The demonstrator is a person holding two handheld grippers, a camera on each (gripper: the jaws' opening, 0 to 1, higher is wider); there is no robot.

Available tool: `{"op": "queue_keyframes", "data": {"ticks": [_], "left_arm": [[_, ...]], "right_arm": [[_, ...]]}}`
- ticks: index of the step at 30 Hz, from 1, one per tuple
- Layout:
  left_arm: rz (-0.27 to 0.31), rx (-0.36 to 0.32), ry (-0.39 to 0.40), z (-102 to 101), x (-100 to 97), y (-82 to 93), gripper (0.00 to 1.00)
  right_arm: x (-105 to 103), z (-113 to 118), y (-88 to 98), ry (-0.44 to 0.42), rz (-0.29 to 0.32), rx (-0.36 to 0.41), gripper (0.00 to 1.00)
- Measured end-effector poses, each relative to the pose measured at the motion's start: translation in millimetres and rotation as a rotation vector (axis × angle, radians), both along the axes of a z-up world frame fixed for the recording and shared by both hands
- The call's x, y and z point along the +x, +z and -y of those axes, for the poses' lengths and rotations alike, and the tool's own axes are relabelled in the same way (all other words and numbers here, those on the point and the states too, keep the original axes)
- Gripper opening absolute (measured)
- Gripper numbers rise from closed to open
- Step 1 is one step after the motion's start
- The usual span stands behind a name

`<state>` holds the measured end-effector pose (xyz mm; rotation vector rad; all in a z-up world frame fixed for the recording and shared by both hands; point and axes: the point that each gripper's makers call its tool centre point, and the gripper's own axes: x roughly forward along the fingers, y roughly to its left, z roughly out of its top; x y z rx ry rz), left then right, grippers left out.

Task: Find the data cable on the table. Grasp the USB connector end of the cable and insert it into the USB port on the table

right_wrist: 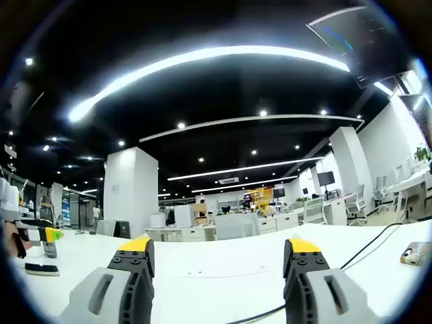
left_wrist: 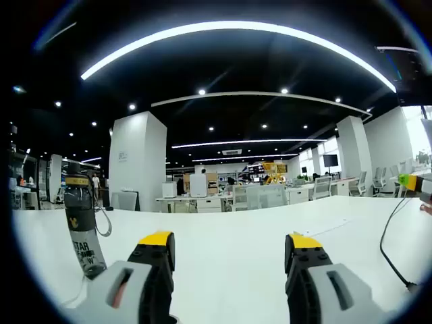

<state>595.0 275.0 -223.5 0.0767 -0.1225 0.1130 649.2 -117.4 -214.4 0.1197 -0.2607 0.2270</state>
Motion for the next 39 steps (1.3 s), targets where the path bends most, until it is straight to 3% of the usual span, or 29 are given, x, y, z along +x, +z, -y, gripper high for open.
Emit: {"op": "queue_keyframes", "data": {"ticks": [27, 34, 39], "left_arm": [[0.027, -0.016, 0.005, -6, -4.7, 9.3, 0.67], [0.036, -0.033, 0.020, -17, -12.5, 10.2, 0.67], [0.037, -0.055, 0.049, -34, -12.6, 5.6, 0.68]], "right_arm": [[-7, 5, 4.5, -0.035, -0.004, -0.008, 0.76], [-7, 12, 2.9, -0.062, -0.003, -0.015, 0.76], [-12, 16, 10.3, -0.080, 0.030, 0.009, 0.76]]}}
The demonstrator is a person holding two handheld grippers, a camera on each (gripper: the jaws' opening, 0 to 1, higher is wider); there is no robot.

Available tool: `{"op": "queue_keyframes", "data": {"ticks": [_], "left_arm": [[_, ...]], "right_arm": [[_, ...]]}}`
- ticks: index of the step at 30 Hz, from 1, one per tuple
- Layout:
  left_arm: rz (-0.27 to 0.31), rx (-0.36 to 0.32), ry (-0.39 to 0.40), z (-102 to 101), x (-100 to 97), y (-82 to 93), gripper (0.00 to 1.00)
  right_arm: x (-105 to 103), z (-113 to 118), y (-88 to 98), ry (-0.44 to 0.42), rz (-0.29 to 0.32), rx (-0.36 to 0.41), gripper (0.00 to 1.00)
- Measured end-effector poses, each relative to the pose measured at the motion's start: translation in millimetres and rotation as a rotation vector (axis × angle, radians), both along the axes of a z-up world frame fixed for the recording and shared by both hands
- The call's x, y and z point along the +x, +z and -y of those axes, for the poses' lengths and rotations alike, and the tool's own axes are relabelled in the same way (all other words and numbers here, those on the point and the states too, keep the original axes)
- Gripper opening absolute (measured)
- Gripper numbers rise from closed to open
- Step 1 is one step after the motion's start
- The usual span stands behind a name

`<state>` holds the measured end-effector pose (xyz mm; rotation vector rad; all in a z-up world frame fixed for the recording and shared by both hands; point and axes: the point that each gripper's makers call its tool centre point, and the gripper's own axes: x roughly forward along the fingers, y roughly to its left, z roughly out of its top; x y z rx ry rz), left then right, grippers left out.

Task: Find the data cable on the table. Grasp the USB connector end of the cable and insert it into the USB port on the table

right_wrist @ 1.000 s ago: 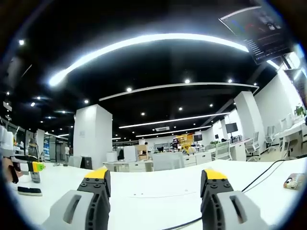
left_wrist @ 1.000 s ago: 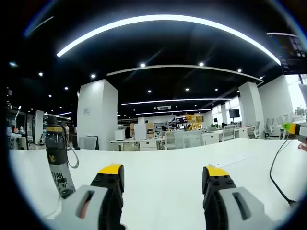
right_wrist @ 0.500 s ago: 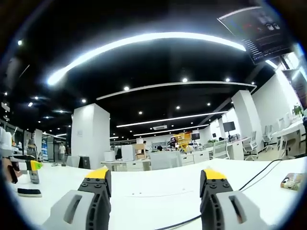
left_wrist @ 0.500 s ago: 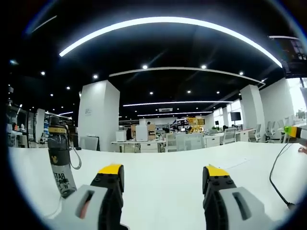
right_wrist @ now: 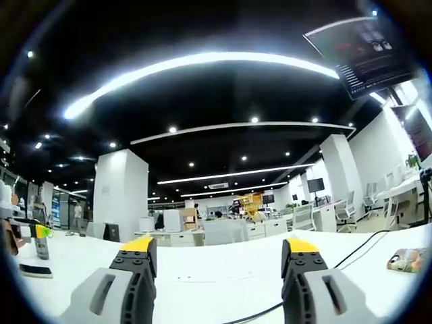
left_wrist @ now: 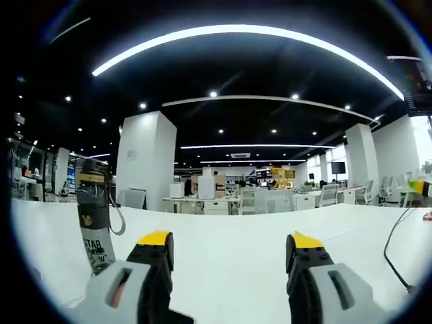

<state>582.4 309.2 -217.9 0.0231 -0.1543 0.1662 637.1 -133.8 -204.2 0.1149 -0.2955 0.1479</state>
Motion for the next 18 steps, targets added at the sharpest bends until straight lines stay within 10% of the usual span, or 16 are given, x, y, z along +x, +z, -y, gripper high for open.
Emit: {"op": "queue_keyframes", "data": {"ticks": [15, 18], "left_arm": [[0.015, 0.050, -0.027, 18, 18.1, -1.9, 0.73], [0.135, 0.024, -0.014, 19, 12.7, 8.0, 0.70]], "right_arm": [[-1, 9, 2.5, -0.045, 0.027, 0.020, 0.73], [0, 9, 1.0, -0.043, 0.030, 0.027, 0.75]]}}
